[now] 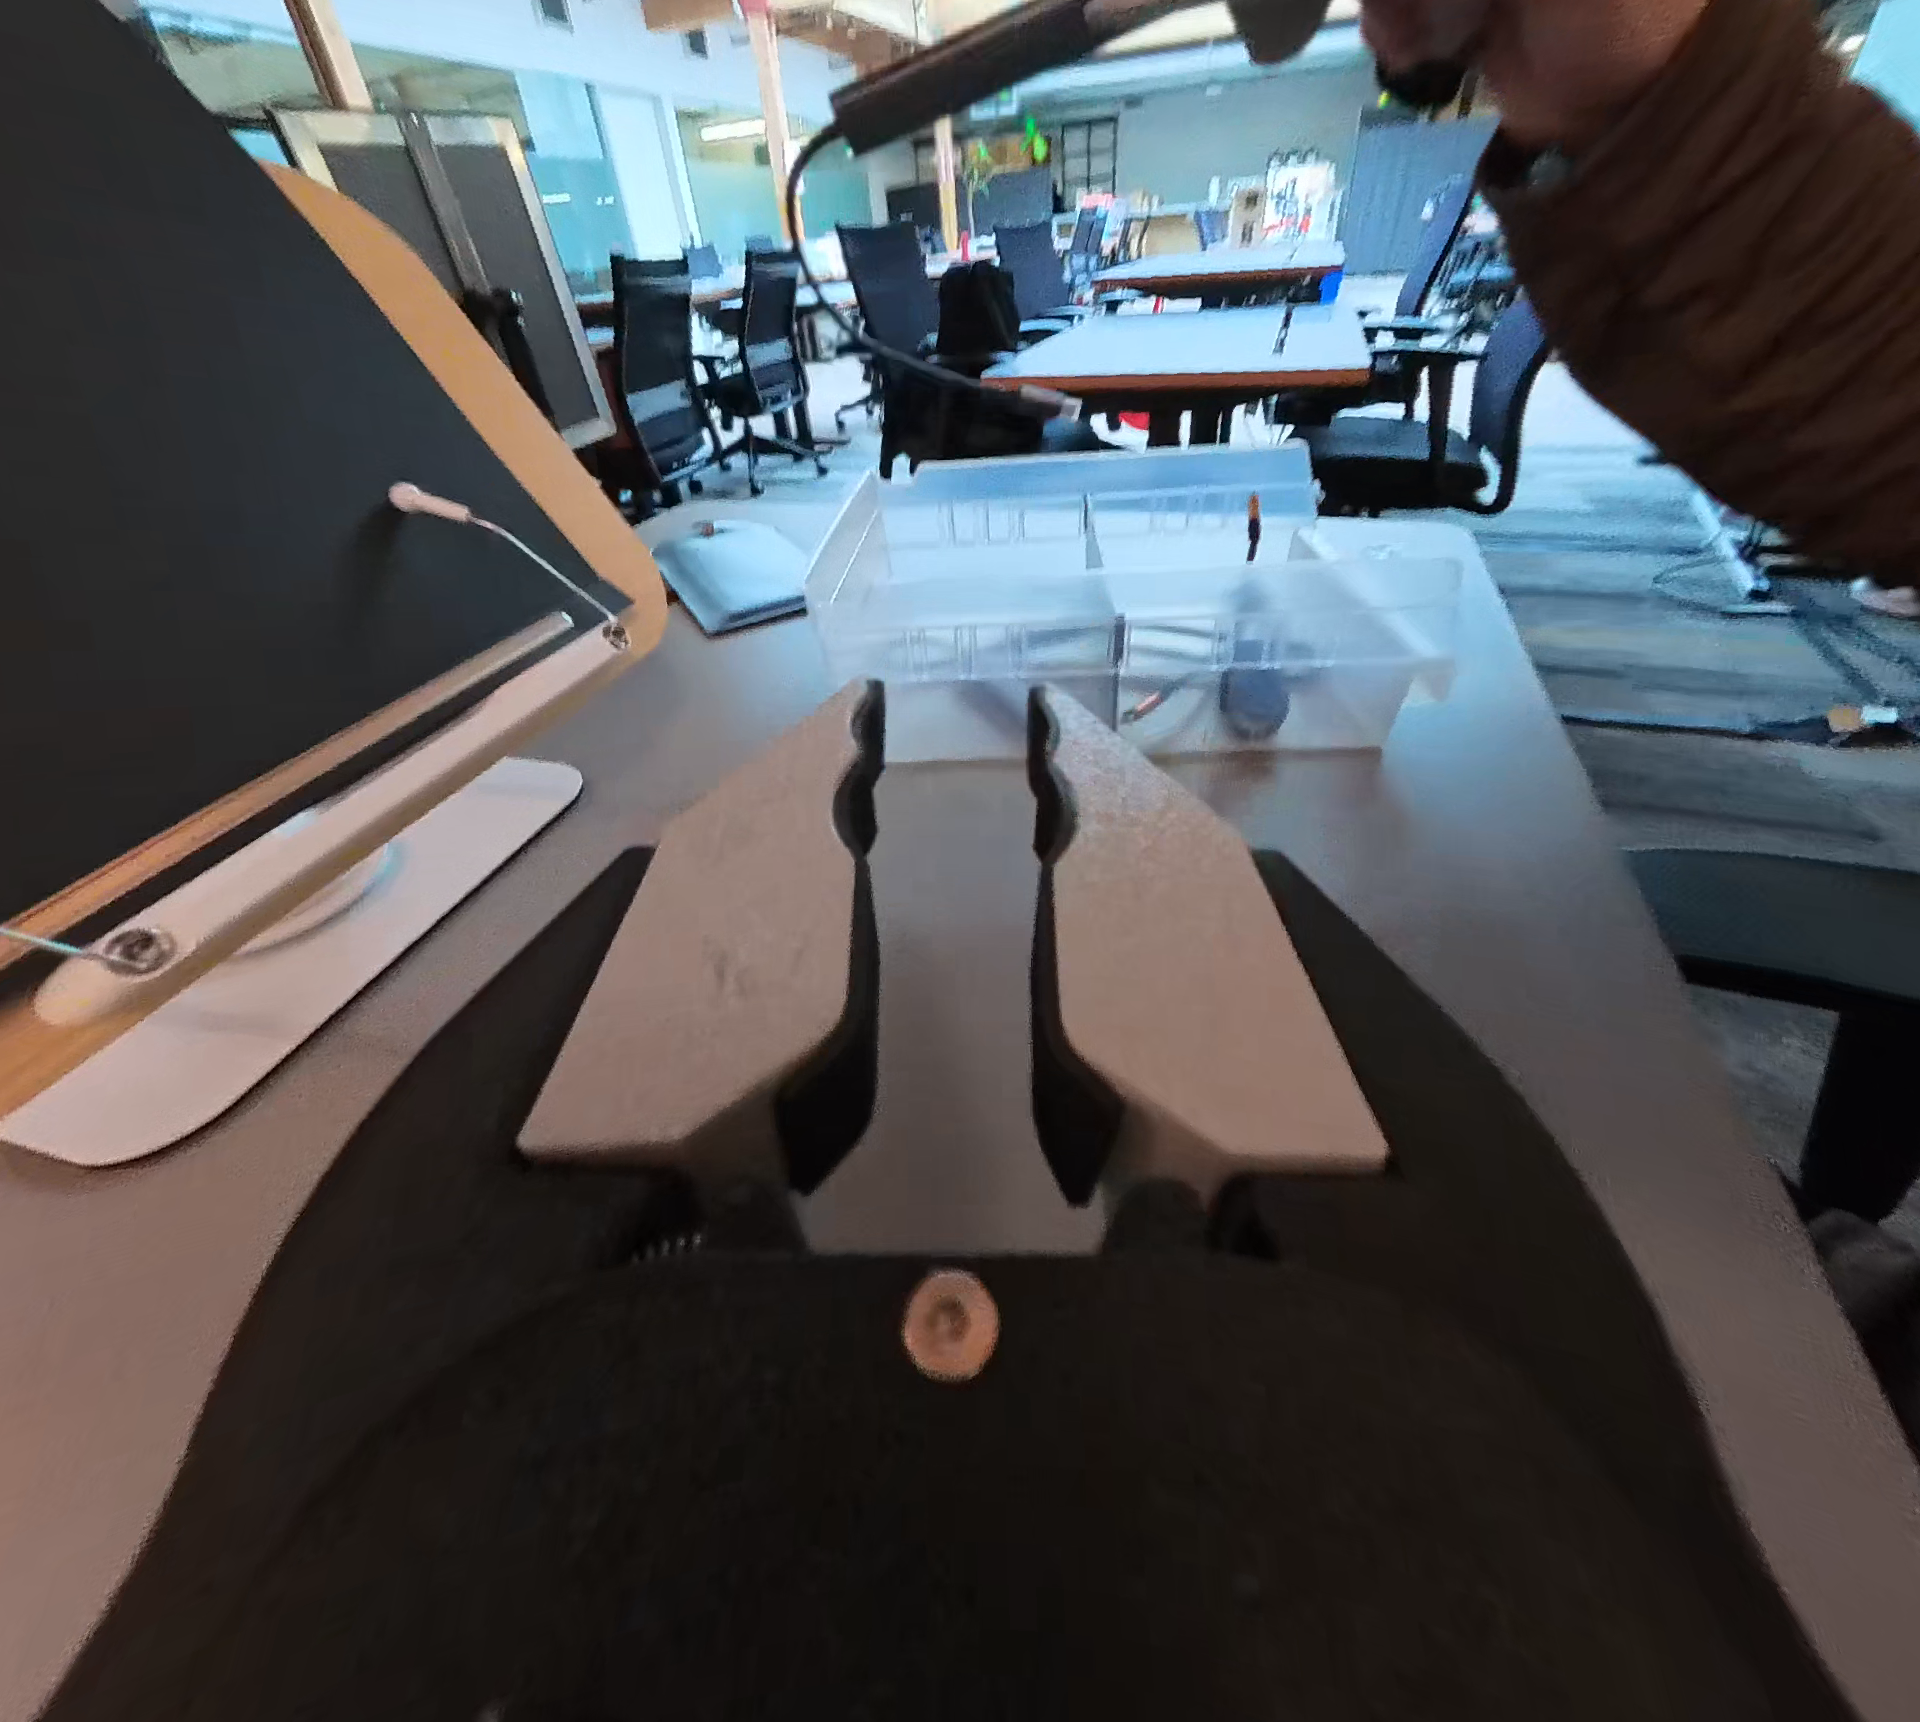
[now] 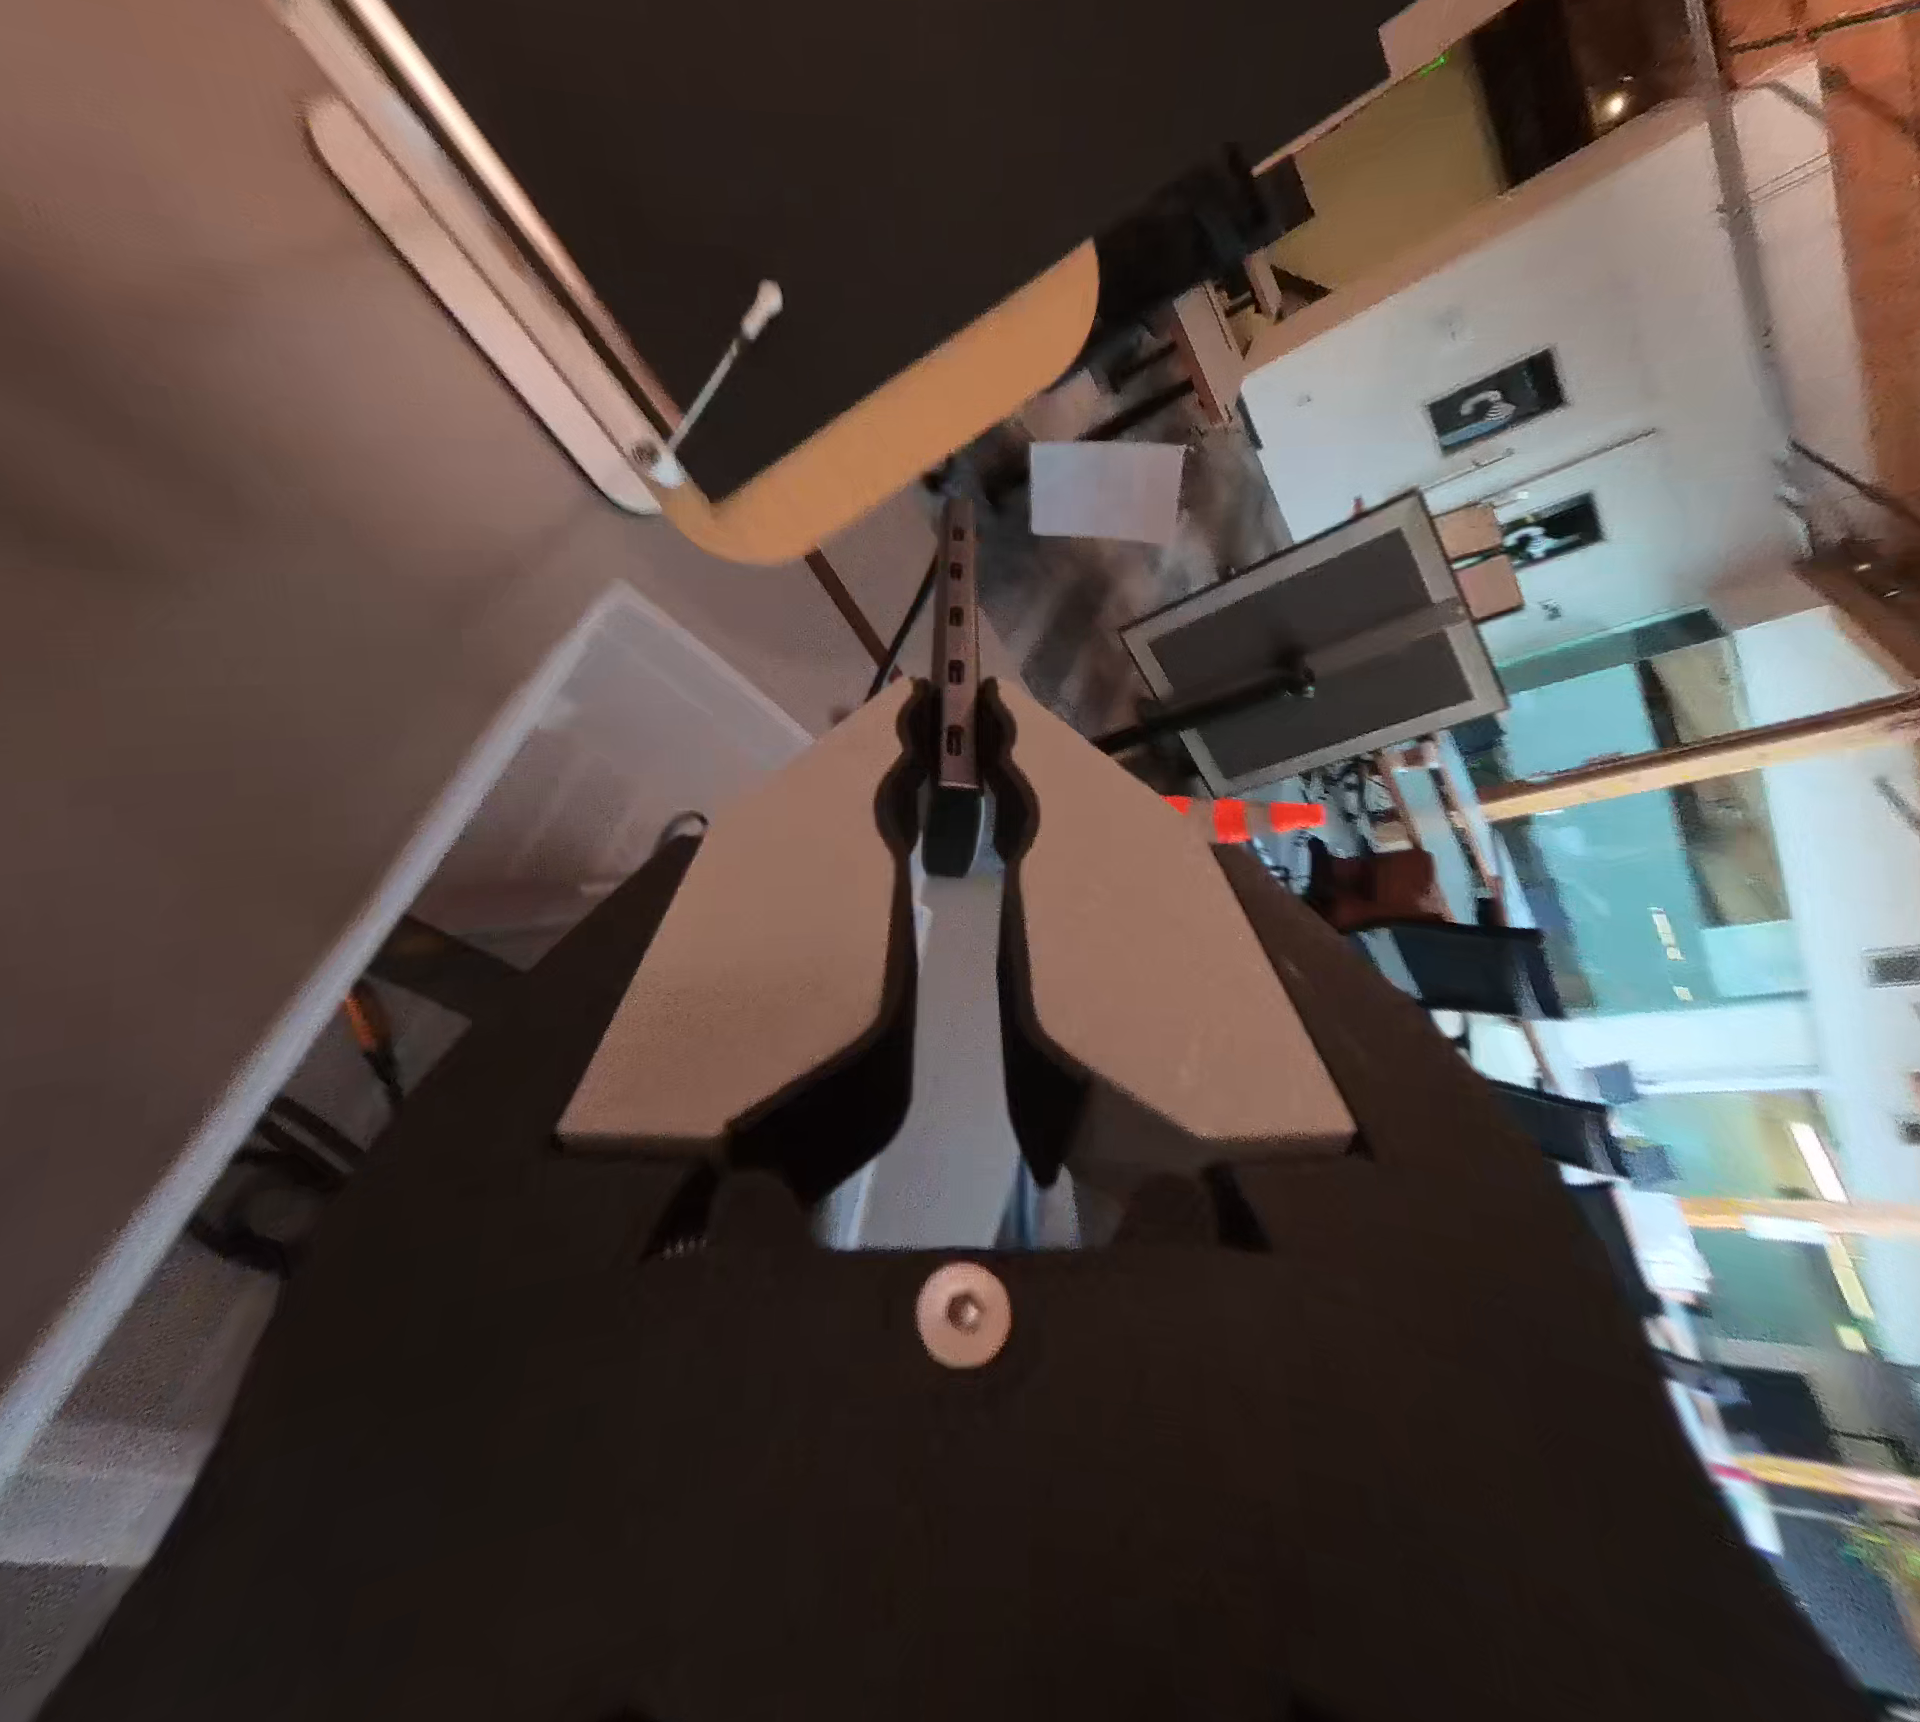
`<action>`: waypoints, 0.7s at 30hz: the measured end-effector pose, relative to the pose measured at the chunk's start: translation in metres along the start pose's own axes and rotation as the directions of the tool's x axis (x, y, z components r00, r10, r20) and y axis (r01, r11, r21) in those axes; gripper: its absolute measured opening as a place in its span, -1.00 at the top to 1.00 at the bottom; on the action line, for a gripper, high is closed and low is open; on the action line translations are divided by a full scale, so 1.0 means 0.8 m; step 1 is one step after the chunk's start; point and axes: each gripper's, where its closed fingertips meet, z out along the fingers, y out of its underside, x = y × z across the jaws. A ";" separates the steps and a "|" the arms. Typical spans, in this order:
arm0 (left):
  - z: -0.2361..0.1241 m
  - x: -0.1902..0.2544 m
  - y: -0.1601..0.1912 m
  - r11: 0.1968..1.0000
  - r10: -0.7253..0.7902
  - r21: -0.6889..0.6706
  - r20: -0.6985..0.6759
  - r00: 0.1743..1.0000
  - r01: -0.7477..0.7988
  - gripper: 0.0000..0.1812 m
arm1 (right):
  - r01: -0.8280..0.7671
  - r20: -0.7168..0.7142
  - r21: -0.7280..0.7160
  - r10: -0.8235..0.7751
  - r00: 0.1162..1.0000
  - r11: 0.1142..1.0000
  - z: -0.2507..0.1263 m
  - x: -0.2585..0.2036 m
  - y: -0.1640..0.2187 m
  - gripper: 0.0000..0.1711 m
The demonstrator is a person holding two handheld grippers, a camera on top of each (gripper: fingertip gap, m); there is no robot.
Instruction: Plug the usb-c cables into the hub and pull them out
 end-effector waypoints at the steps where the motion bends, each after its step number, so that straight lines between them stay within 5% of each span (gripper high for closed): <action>1: 0.002 0.000 0.006 1.000 0.010 -0.021 0.003 1.000 -0.009 0.74 | 0.039 0.000 -0.021 -0.039 0.999 0.999 0.005 -0.003 0.011 0.94; 5: 0.010 0.001 0.023 0.997 0.021 -0.079 0.005 1.000 -0.020 0.75 | 0.085 0.094 -0.207 -0.067 0.993 0.975 0.061 -0.046 0.089 0.94; 10: 0.015 0.003 0.038 0.983 -0.120 -0.142 -0.016 0.993 0.116 0.46 | -0.022 0.327 -0.481 0.203 0.923 0.877 0.126 -0.144 0.187 0.83; 13: 0.017 -0.002 0.051 0.970 -0.165 -0.179 -0.005 0.986 0.162 0.33 | -0.167 0.324 -0.471 0.346 0.881 0.866 0.124 -0.146 0.178 0.44; 17: 0.022 -0.006 0.069 0.957 -0.160 -0.241 0.022 0.987 0.160 0.22 | -0.344 0.192 -0.367 0.433 0.881 0.864 0.084 -0.097 0.157 0.32; 21: 0.016 0.000 0.080 0.941 -0.172 -0.283 0.079 0.982 0.188 0.14 | -0.489 0.283 -0.178 0.521 0.805 0.854 0.013 -0.104 0.121 0.09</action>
